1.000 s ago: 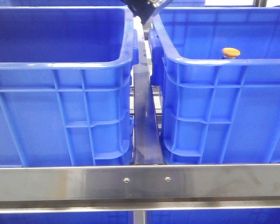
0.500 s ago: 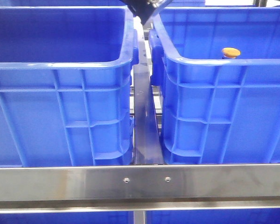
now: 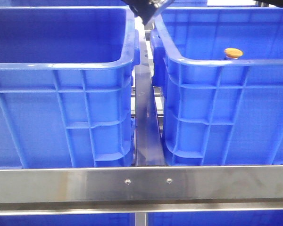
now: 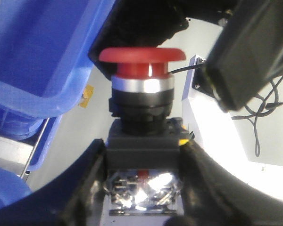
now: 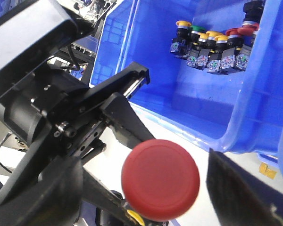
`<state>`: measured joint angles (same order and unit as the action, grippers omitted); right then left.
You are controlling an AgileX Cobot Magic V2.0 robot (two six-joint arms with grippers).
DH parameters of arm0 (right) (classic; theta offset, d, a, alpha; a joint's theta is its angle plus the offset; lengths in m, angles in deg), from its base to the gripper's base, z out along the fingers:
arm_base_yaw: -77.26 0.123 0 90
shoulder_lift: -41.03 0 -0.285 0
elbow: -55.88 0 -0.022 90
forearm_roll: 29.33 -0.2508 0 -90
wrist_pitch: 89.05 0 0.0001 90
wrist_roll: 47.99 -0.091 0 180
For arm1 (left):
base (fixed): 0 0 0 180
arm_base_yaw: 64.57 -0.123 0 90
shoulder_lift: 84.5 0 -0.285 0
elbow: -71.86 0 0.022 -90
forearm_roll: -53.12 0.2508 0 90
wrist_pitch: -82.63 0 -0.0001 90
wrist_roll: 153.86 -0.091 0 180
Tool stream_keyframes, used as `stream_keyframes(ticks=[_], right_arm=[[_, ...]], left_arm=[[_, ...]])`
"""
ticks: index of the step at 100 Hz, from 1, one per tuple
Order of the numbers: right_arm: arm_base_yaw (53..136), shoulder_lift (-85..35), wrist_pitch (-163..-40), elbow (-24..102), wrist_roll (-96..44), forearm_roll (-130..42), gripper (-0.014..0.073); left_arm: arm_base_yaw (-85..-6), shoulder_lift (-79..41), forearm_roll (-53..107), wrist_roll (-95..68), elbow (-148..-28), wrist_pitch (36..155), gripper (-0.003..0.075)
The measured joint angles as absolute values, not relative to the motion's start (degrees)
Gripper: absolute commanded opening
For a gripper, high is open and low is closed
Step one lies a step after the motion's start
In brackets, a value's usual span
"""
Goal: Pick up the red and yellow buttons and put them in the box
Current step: 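Grasp the red button cap with the right gripper from the left gripper, then carry the red button with the right gripper beside the yellow button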
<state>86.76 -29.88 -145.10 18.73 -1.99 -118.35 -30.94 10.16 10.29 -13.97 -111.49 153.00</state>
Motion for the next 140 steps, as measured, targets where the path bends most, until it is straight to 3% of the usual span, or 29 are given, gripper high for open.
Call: stream_keyframes(ticks=[9, 28, 45, 57, 69, 79, 120, 140], right_arm=[[86.8, -29.9, -145.1, 18.7, -2.0, -118.4, 0.0521], [86.8, -30.0, -144.9, 18.7, -2.0, -118.2, 0.0269], [86.8, -30.0, -144.6, 18.7, -2.3, -118.1, 0.0253], [86.8, -30.0, -144.6, 18.7, -2.3, -118.1, 0.0253], [86.8, -30.0, -144.6, 18.7, -2.3, -118.1, 0.0253], [86.8, -30.0, -144.7, 18.7, -2.3, -118.1, 0.0253], [86.4, -30.0, -144.2, 19.0, -2.3, -118.1, 0.0253], [80.3, -30.0, -145.1, 20.5, -2.3, -117.7, 0.0253]], left_arm=[[-30.9, 10.2, 10.3, -14.0, -111.5, 153.0, 0.0040], [-30.9, 10.2, 10.3, -14.0, -111.5, 153.1, 0.0048], [-30.9, 10.0, 10.2, -14.0, -111.5, 153.1, 0.0119], [-30.9, 10.0, 10.2, -14.0, -111.5, 153.1, 0.0268], [-30.9, 10.0, 10.2, -14.0, -111.5, 153.2, 0.0519], [-30.9, 10.0, 10.5, -14.0, -111.5, 153.2, 0.0617], [-30.9, 10.0, 12.5, -14.0, -111.6, 153.2, 0.0621], [-30.9, 10.0, 12.5, -14.0, -112.4, 153.2, 0.0621]])
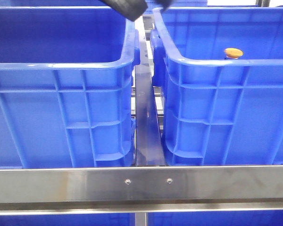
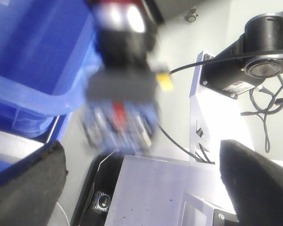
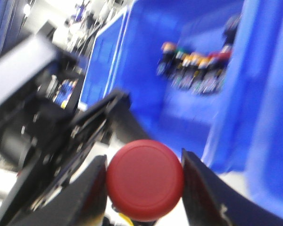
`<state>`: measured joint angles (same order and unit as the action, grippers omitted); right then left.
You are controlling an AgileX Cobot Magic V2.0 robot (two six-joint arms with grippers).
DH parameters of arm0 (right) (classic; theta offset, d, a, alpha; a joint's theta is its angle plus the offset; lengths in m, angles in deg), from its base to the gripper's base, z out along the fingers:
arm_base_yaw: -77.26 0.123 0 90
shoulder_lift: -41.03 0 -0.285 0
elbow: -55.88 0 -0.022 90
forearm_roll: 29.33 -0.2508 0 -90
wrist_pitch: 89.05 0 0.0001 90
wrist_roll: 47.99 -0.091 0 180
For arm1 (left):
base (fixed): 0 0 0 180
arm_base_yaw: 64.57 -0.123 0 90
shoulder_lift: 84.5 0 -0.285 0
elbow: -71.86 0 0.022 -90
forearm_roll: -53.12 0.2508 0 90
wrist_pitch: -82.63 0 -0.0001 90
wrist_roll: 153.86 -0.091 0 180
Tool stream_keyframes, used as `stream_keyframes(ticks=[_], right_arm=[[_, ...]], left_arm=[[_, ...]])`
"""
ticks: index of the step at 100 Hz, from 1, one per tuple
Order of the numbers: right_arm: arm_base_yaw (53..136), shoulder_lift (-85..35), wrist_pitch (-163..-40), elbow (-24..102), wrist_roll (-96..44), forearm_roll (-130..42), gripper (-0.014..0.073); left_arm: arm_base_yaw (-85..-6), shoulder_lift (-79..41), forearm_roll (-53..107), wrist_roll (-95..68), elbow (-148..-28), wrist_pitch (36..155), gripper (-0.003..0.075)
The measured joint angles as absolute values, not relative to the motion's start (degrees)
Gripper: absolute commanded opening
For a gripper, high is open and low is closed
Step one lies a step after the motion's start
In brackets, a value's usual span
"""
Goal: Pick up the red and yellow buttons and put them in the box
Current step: 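Carry the red button with the right gripper beside the yellow button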
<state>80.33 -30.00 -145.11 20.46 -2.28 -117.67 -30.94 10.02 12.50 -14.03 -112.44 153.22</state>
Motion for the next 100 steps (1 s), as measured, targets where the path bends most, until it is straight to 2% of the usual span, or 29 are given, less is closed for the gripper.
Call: stream_keyframes(ticks=[16, 34, 59, 100], right_arm=[[72.6, -30.0, -148.4, 22.3, -2.3, -115.2, 0.0253], [66.5, -30.0, -145.5, 27.5, -2.3, -107.3, 0.0253], [65.5, -33.6, -131.6, 32.6, -2.3, -96.4, 0.0253], [65.5, -48.2, -108.3, 36.2, 4.3, -95.6, 0.0253]], left_arm=[[-32.3, 10.0, 12.5, -14.0, -112.6, 153.2, 0.0621], [-33.4, 10.0, 12.4, -14.0, -112.6, 153.2, 0.0620], [-33.4, 10.0, 12.2, -14.0, -112.6, 153.2, 0.0620], [-33.4, 10.0, 12.0, -14.0, -112.6, 153.2, 0.0619]])
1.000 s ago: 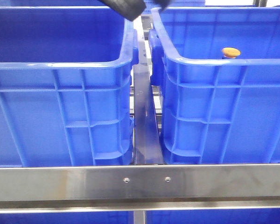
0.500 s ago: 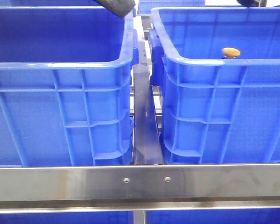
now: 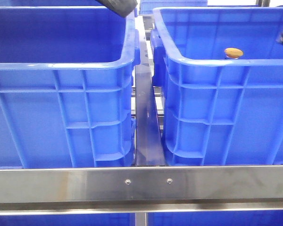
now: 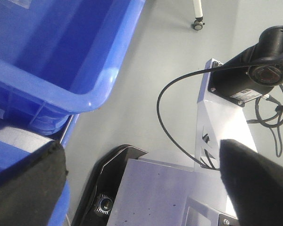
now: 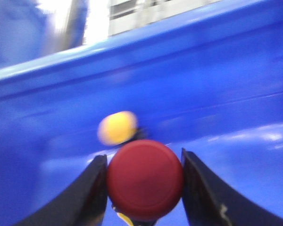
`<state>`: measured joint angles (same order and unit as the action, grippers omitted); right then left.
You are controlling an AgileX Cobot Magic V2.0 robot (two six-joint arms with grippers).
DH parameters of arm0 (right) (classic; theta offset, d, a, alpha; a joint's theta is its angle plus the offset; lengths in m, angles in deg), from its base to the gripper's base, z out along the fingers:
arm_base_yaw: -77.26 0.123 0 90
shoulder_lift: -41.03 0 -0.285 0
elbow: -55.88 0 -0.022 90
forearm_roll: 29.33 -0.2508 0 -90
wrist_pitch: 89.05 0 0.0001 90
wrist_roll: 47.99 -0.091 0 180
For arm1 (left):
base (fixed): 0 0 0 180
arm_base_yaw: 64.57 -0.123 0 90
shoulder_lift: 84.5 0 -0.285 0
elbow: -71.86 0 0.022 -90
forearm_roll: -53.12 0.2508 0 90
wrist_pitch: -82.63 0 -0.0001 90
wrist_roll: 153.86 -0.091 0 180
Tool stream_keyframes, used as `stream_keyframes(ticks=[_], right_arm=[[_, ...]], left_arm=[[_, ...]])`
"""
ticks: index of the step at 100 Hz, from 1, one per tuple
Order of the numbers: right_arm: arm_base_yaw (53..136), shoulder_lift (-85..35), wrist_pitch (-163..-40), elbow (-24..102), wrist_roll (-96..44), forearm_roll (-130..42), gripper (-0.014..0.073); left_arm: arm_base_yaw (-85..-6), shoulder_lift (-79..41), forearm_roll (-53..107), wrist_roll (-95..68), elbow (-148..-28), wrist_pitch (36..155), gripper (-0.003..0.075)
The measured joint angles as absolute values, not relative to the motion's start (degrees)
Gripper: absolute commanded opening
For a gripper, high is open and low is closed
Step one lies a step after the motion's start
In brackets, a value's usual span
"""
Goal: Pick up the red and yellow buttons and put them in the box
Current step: 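Carry the red button with the right gripper beside the yellow button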
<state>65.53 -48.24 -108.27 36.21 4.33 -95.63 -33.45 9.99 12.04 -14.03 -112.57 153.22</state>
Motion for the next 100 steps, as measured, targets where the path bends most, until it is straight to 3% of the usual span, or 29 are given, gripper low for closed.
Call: stream_keyframes(ticks=[81, 89, 100], right_arm=[[65.5, -74.6, -104.6, 53.5, 5.1, -99.2, 0.0256], [65.5, -74.8, -104.6, 53.6, 5.3, -99.7, 0.0295], [65.5, -74.8, -104.6, 53.6, 5.4, -100.0, 0.0424]], left_arm=[[-33.4, 9.8, 11.6, -13.9, -112.6, 153.2, 0.0619], [-33.4, 9.8, 11.6, -13.9, -112.6, 153.2, 0.0619], [-33.4, 9.8, 11.6, -13.9, -112.6, 153.2, 0.0619]])
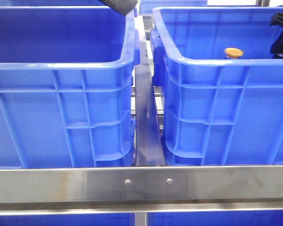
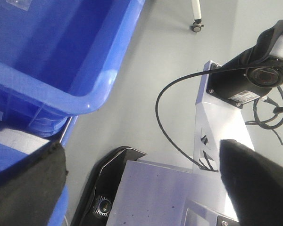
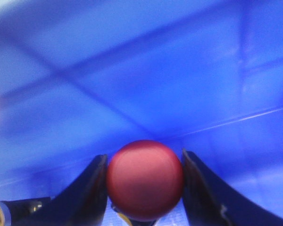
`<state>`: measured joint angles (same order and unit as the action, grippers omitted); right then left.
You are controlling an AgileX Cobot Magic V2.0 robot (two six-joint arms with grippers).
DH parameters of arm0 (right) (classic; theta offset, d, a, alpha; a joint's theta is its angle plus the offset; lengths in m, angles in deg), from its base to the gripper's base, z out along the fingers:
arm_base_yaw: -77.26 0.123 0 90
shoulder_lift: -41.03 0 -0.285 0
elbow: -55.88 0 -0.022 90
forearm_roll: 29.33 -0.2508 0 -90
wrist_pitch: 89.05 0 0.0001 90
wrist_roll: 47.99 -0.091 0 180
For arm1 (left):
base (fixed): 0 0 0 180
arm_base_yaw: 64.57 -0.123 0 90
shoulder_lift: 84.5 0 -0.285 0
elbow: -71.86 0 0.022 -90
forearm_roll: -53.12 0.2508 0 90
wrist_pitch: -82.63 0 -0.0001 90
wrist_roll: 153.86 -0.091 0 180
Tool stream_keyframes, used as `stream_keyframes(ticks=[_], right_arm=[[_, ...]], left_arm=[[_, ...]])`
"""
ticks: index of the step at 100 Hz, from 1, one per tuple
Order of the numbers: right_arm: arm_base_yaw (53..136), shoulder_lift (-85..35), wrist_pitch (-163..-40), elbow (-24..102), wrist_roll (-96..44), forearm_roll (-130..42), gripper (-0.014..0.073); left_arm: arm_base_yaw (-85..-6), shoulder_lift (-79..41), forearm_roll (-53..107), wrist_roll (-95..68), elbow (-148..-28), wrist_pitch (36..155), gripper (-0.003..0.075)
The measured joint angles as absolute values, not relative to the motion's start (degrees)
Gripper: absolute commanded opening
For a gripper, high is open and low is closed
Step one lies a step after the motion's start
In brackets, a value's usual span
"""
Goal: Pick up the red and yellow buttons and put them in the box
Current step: 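Carry the red button with the right gripper beside the yellow button, then lower the red button onto the bin floor and open the right gripper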
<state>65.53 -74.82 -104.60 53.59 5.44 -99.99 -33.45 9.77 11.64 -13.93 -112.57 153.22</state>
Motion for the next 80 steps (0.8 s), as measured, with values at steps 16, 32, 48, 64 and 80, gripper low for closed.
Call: stream_keyframes(ticks=[16, 32, 48, 64, 80], right_arm=[[65.5, -74.8, -104.6, 53.6, 5.4, -100.1, 0.0575], [65.5, -74.8, -104.9, 53.6, 5.5, -100.1, 0.0579], [65.5, -74.8, -107.4, 53.6, 5.5, -100.1, 0.0577], [65.5, -72.4, -108.3, 52.9, 5.7, -100.1, 0.0573], [65.5, -67.6, -108.2, 48.7, 8.2, -100.1, 0.0463]], left_arm=[[-33.4, 9.8, 11.6, -13.9, -112.6, 153.2, 0.0619], [-33.4, 9.8, 11.6, -13.9, -112.6, 153.2, 0.0619], [-33.4, 9.8, 11.6, -13.9, -112.6, 153.2, 0.0619], [-33.4, 9.8, 11.6, -13.9, -112.6, 153.2, 0.0619], [-33.4, 9.8, 11.6, -13.9, -112.6, 153.2, 0.0619]])
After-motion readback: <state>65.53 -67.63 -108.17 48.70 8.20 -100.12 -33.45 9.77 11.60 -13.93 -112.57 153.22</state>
